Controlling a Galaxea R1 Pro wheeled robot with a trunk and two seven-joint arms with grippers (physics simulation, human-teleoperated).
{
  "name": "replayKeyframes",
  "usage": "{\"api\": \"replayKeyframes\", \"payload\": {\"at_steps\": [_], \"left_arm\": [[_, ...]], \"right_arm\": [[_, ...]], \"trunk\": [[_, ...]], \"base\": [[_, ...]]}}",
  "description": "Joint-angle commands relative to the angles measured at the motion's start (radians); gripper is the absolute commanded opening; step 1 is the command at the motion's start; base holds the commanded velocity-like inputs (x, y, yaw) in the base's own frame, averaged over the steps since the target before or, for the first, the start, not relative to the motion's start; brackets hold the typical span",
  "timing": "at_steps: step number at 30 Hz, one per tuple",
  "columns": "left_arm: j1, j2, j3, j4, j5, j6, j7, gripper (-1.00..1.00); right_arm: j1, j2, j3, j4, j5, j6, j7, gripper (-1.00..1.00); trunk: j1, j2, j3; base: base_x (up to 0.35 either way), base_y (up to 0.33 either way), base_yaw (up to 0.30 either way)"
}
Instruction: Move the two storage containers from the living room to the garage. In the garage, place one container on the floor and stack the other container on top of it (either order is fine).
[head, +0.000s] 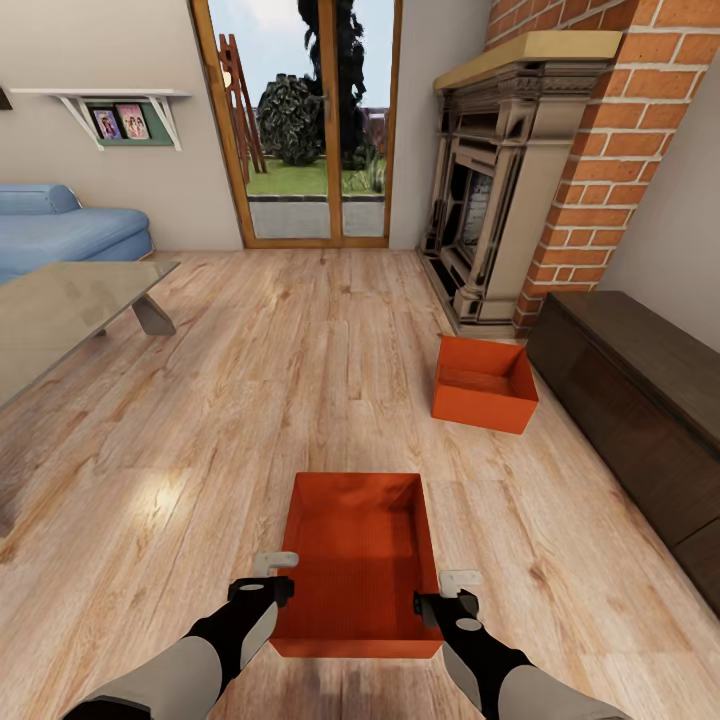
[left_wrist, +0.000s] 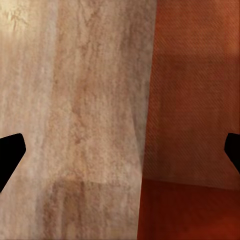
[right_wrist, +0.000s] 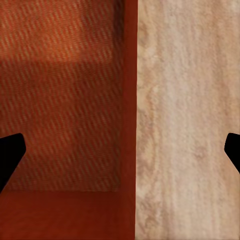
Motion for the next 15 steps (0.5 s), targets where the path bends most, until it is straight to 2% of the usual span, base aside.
{"api": "replayKeyframes", "payload": {"at_steps": [1, 15], "left_arm": [[0.000, 0.000, -0.009, -0.002, 0.010, 0.005, 0.005, 1.00], [0.000, -0.001, -0.008, -0.002, 0.010, 0.005, 0.003, 1.00]], "right_arm": [[-0.001, 0.000, 0.008, 0.001, -0.003, -0.002, -0.006, 1.00], [-0.001, 0.000, 0.007, 0.001, -0.009, -0.001, -0.006, 1.00]], "trunk": [[0.000, 0.000, -0.001], [0.000, 0.000, -0.001]], "base": [[0.000, 0.000, 0.000], [0.000, 0.000, 0.000]]}}
